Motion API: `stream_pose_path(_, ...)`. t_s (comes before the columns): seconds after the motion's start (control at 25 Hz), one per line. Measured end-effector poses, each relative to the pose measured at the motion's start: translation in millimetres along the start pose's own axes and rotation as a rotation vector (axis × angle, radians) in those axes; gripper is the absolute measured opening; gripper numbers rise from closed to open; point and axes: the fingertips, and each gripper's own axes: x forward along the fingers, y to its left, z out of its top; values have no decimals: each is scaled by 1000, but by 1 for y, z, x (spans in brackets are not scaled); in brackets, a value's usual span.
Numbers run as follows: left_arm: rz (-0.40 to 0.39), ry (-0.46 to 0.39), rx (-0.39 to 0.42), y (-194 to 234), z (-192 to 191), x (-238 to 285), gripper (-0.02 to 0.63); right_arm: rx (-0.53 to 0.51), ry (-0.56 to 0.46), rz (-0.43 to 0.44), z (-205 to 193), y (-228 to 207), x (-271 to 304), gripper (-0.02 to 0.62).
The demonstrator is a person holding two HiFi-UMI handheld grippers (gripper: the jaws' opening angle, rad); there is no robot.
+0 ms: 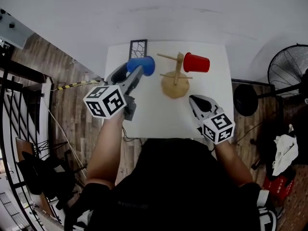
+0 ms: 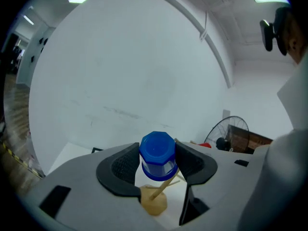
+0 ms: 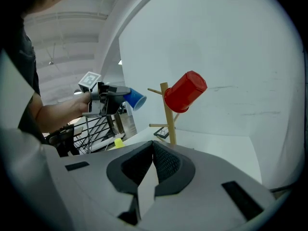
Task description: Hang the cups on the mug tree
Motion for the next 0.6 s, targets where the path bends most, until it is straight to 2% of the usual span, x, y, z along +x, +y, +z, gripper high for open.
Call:
stream_pose_path(0.12, -36, -49, -76, -2, 16, -1, 244, 4, 2, 9, -4, 4, -2, 8)
stream_pose_path(0.24, -61, -74, -103, -5, 26, -1, 244, 3, 0, 5, -5, 3, -6, 8)
stream_pose_path(0.44, -85, -79, -91, -15, 32, 4, 244, 13, -9, -11, -6, -1, -13, 8)
stream_pose_path(0.6, -89, -56, -49, -23, 28, 14, 244, 20, -11, -18, -8, -3, -18, 8)
